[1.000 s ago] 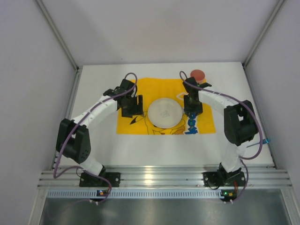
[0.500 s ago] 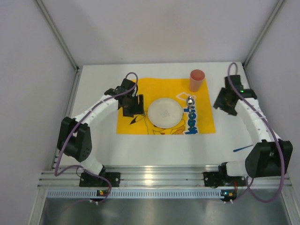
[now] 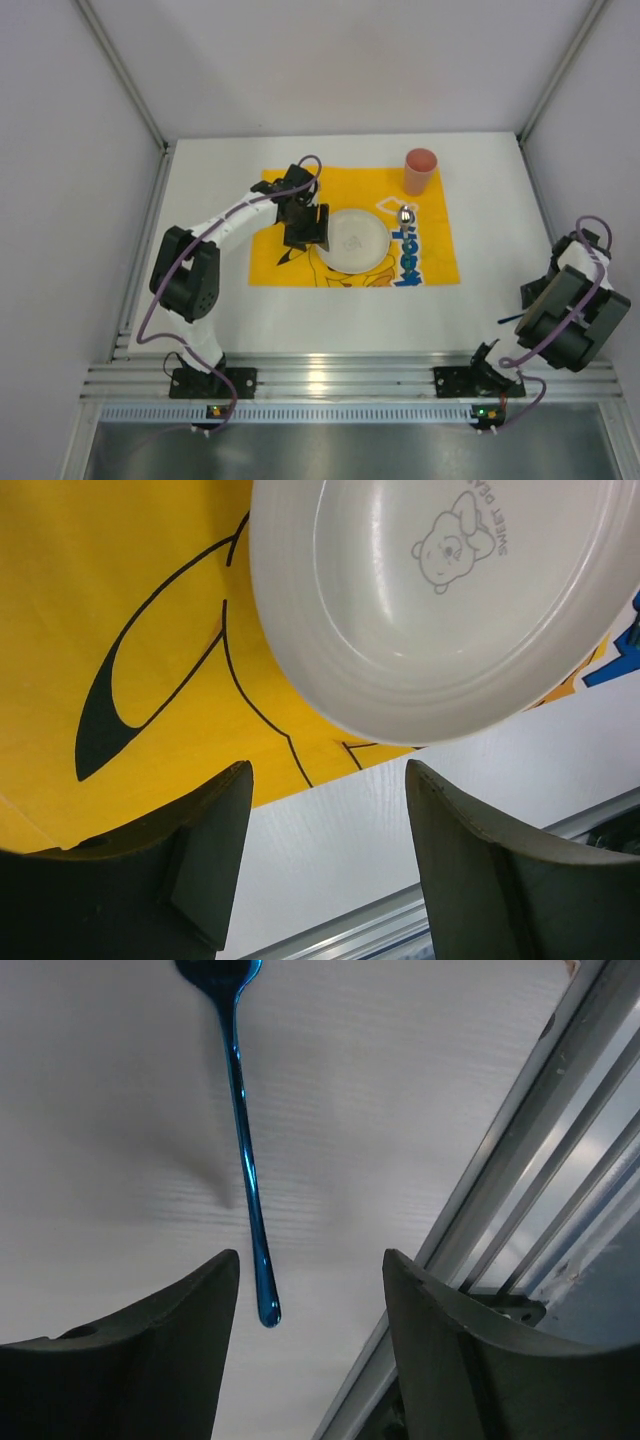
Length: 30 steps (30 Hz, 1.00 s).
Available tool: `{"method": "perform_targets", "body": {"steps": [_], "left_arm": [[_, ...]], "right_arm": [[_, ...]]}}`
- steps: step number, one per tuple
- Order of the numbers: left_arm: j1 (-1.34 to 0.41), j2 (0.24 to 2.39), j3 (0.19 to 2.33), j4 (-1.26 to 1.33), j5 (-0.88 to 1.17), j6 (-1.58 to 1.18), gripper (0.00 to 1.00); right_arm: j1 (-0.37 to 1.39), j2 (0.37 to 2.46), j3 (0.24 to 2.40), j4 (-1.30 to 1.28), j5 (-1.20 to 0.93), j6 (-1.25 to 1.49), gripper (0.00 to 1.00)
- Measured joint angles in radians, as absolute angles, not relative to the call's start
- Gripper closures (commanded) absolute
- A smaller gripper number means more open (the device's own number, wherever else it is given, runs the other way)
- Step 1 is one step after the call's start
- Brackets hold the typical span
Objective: Set the dinner table for one person
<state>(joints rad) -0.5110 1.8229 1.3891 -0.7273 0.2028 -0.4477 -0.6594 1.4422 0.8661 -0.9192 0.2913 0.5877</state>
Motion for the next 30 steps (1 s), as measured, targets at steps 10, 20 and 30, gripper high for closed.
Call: {"method": "perform_targets", "body": {"steps": [10, 20, 30], "left_arm": [[-0.516, 1.824, 1.438, -0.773, 0.193, -0.415, 0.32], [-0.527, 1.727, 1.362, -0.786, 0.158, -0.428, 0.33], [-0.551, 1.610, 1.260, -0.802, 0.115, -0.468, 0.34]], "right_arm": [[-0.751, 1.549, 0.848, -0.855, 0.239, 0.595, 0.49], [-0.756, 1.623, 0.886, -0.842, 0.172, 0.587, 0.99], [-0.585, 1.630, 0.913, -0.843, 0.290, 0.559, 1.00]]}}
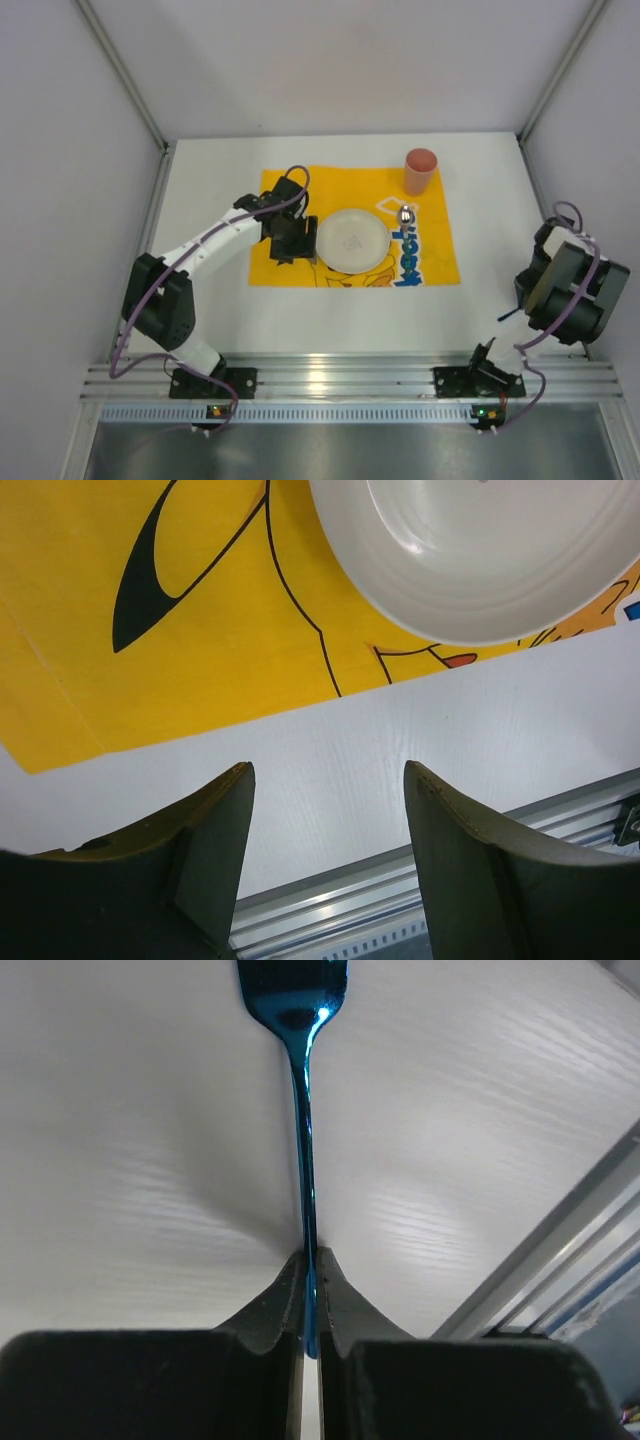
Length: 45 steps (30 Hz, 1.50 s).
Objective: Set the dinner table for one person
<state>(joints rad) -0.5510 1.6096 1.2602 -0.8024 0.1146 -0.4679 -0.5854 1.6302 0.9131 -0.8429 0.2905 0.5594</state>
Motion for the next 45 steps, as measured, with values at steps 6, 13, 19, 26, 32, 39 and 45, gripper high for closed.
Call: {"method": "perform_targets", "body": {"steps": [6, 13, 19, 26, 32, 39, 45], "left_arm": [[-0.570, 1.606, 1.255, -0.814, 0.110, -0.501, 0.34], [-0.594, 1.575, 1.264, -0.788, 0.130, -0.557, 0.32], [-0.603, 1.454, 1.219, -0.560, 0.277, -0.644, 0.24], [-0.716, 1.463, 1.200, -0.226, 0.424, -0.758, 0.24], [-0.861, 1.607, 1.254, -0.128, 0.426, -0.793, 0.25], [-0.951, 1.720, 1.306, -0.099, 0.388, -0.804, 0.27], [-0.957, 1.744, 1.375, -0.089, 0.373, -0.806, 0.32]], "right_arm": [[-0.276, 1.574, 0.927, -0.723, 0.271, 0.586, 1.00], [0.067, 1.431, 1.136, -0.775, 0.222, 0.647, 1.00], [0.267, 1.290, 1.253, -0.836, 0.128, 0.725, 1.00], [0.318, 1.244, 1.286, -0.911, 0.035, 0.782, 1.00], [0.324, 1.188, 1.298, -0.947, -0.029, 0.806, 1.00], [0.325, 1.129, 1.298, -0.975, -0.073, 0.809, 1.00], [0.325, 1.096, 1.287, -0.990, -0.106, 0.816, 1.00]]}}
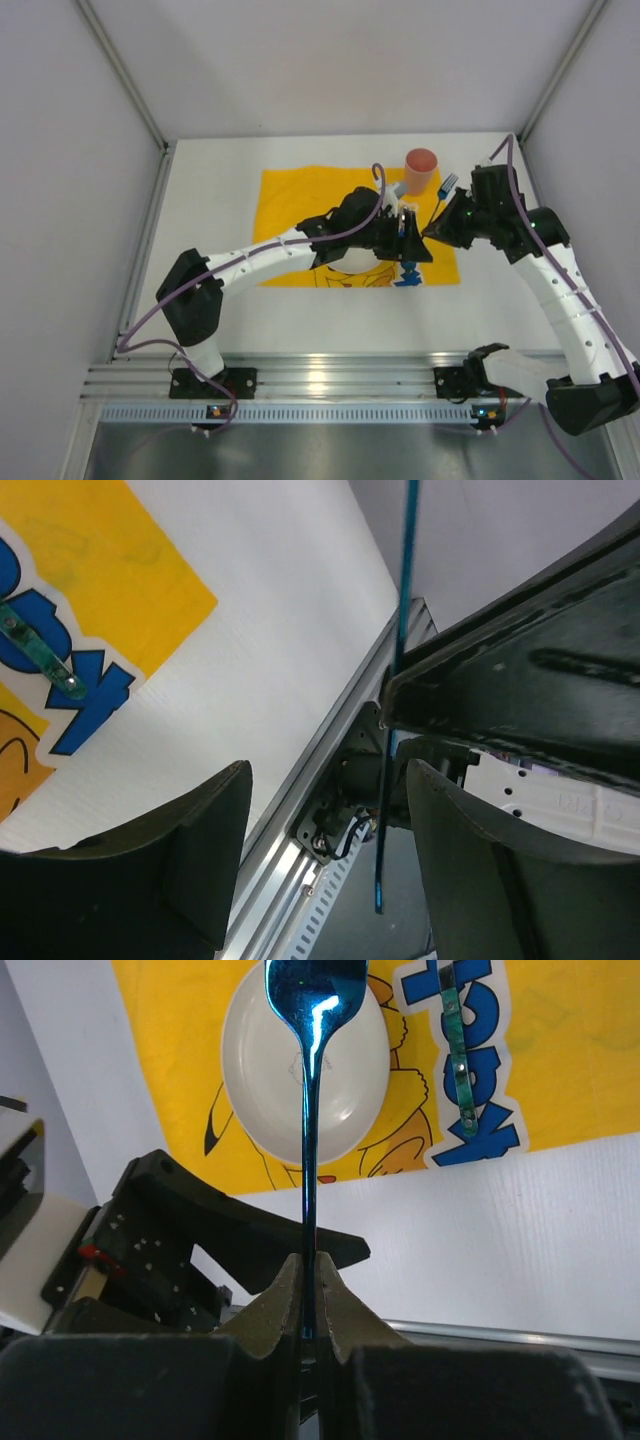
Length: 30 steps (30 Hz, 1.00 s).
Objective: Set the dinner table for one person
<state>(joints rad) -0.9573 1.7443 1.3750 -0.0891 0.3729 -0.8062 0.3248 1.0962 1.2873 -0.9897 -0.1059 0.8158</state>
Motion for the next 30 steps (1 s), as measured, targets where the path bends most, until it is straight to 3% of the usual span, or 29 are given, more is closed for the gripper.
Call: {"method": "perform_targets", "body": {"steps": [3, 4, 5, 6, 10, 12, 14, 15, 20, 25, 30], "left_arm": [[-0.958, 1.744, 1.398, -0.070, 0.373, -0.807, 0.51], [-0.958, 1.744, 1.402, -0.065, 0.374, -0.810, 0.79], [-0.958, 1.744, 1.404, -0.062, 0.375, -0.815, 0.97], [-0.957, 1.744, 1.405, -0.060, 0.379, -0.811, 1.00], [-0.957, 1.746, 1.408, -0.062, 0.393, -0.807, 1.00], [-0.957, 1.746, 1.402, -0.057, 0.396, -0.804, 1.00], [-0.951, 1.741, 1.388, -0.053, 0.398, -0.797, 1.00], [-0.947, 1.733, 1.367, -0.054, 0.400, -0.789, 1.00], [-0.832, 1.635, 1.176, -0.084, 0.436, -0.760, 1.00], [-0.524, 1.529, 1.037, -0.149, 0.480, -0.687, 1.00], [-0.260, 1.599, 1.052, -0.174, 0.601, -0.605, 1.00]], "right_arm": [[0.325, 1.093, 1.275, -0.995, -0.119, 0.816, 1.00], [0.325, 1.093, 1.268, -0.994, -0.126, 0.817, 1.00], [0.325, 1.093, 1.261, -0.995, -0.132, 0.817, 1.00], [0.325, 1.093, 1.256, -0.995, -0.136, 0.819, 1.00], [0.325, 1.093, 1.250, -0.992, -0.140, 0.825, 1.00], [0.325, 1.093, 1.250, -0.991, -0.141, 0.830, 0.73], [0.325, 1.098, 1.250, -0.989, -0.150, 0.840, 0.34], [0.325, 1.103, 1.253, -0.987, -0.156, 0.833, 0.01], [0.308, 1.126, 1.293, -0.998, -0.157, 0.796, 0.00], [0.196, 1.109, 1.324, -1.023, -0.159, 0.713, 0.00], [0.141, 1.077, 1.256, -1.041, -0.168, 0.669, 0.00]]}}
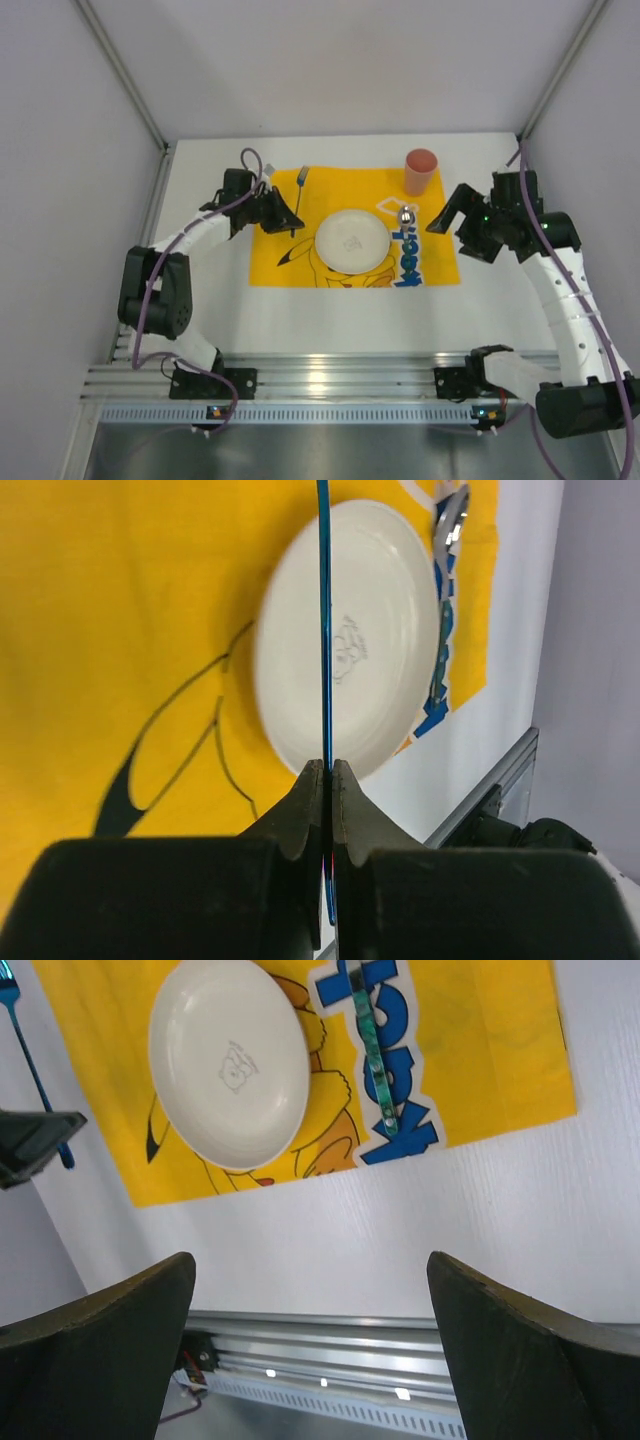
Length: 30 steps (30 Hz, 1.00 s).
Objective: Set the dinner table for one person
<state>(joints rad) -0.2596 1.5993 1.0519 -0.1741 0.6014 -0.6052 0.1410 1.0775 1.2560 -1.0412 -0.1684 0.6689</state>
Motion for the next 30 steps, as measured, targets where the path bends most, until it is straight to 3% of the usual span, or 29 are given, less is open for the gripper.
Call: {"method": "perform_targets", "body": {"steps": [7, 10, 11, 12, 17, 25, 30], "left_arm": [[-0.132, 1.943, 1.259, -0.345, 0.728, -0.502, 1.00], [-0.133, 1.978, 1.293, -0.426, 0.728, -0.471, 0.87], [-0.133, 1.977, 1.293, -0.454, 0.721, -0.464, 0.79], [-0.132, 1.977, 1.293, -0.481, 0.713, -0.457, 0.62], [-0.117, 1.962, 1.237, -0.555, 0.659, -0.439, 0.36], [-0.112, 1.801, 1.129, -0.644, 0.565, -0.419, 0.32], [-0.108, 1.597, 1.109, -0.623, 0.288, -0.403, 0.36]], "right_arm": [[0.138, 1.091, 1.144, -1.051, -0.201, 0.662, 0.00], [0.130, 1.095, 1.144, -1.048, -0.205, 0.659, 0.00], [0.126, 1.096, 1.144, -1.048, -0.207, 0.657, 0.00], [0.122, 1.096, 1.144, -1.048, -0.208, 0.656, 0.00], [0.112, 1.096, 1.144, -1.047, -0.211, 0.649, 0.00], [0.109, 1.096, 1.126, -1.040, -0.213, 0.620, 0.00], [0.109, 1.061, 1.127, -1.039, -0.219, 0.587, 0.00]]}}
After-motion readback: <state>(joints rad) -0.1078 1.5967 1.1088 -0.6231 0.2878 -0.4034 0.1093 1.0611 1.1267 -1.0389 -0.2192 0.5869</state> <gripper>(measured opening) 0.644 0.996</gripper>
